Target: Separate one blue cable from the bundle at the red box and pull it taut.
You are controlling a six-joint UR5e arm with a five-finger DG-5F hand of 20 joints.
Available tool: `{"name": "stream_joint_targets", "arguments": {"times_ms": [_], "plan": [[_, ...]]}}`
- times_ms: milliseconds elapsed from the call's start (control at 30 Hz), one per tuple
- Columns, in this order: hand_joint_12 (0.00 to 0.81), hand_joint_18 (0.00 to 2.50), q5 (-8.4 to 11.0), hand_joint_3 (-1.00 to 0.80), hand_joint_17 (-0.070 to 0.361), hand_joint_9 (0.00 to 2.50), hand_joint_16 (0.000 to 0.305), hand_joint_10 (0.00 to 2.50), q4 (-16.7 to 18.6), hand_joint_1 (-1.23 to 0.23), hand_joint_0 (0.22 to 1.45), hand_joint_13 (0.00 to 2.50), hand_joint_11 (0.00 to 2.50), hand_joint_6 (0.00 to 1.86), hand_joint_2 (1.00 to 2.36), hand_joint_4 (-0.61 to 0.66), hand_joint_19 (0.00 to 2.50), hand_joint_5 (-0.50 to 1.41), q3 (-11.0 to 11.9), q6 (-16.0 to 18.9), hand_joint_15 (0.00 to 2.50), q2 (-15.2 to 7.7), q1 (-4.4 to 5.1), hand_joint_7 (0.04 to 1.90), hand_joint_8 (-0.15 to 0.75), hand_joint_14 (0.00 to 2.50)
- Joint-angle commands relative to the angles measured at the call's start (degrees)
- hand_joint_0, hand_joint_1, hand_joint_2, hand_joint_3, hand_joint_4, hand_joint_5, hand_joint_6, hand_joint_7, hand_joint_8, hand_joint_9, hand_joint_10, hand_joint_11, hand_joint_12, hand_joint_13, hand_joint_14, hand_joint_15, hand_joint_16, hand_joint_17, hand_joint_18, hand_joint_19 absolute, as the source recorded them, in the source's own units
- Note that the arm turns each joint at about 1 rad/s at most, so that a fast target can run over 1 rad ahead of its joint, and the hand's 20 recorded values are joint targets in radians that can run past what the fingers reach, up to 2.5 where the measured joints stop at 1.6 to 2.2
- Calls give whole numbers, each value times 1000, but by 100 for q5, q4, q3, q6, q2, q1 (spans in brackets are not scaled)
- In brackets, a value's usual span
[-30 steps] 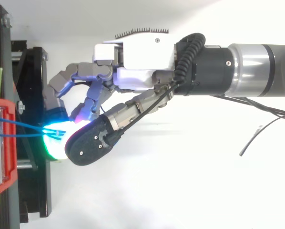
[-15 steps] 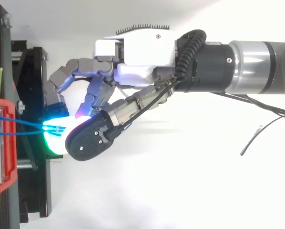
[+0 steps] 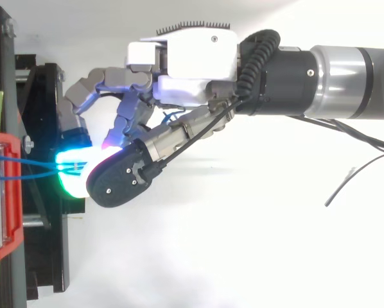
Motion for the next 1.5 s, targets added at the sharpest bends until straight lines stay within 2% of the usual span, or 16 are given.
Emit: {"name": "stream_joint_targets", "arguments": {"times_ms": [0,267,533,1167,1467], "plan": [[340,1172,0,-268,68,1170,30,1,-23,-752,692,887,1659,872,1016,41,1768,-188,21,-92,1531,4,2,1060,294,1435],[346,1168,8,-252,72,1163,32,1,-67,-798,700,874,1679,870,1017,22,1746,-186,109,-567,1522,4,-25,1060,300,1476],[343,1166,0,-289,73,1164,32,1,-349,-854,731,866,1691,877,1016,10,1751,-187,205,-584,1495,4,-51,1121,300,1566],[338,1164,8,-500,71,1190,32,0,-463,-909,847,856,1707,910,1000,-25,1777,-193,205,-558,1468,4,-33,1172,295,1756],[341,1183,17,-500,71,1203,32,0,-489,-912,866,868,1732,914,1000,4,1775,-192,240,-567,1511,12,-51,1166,294,1783]]}}
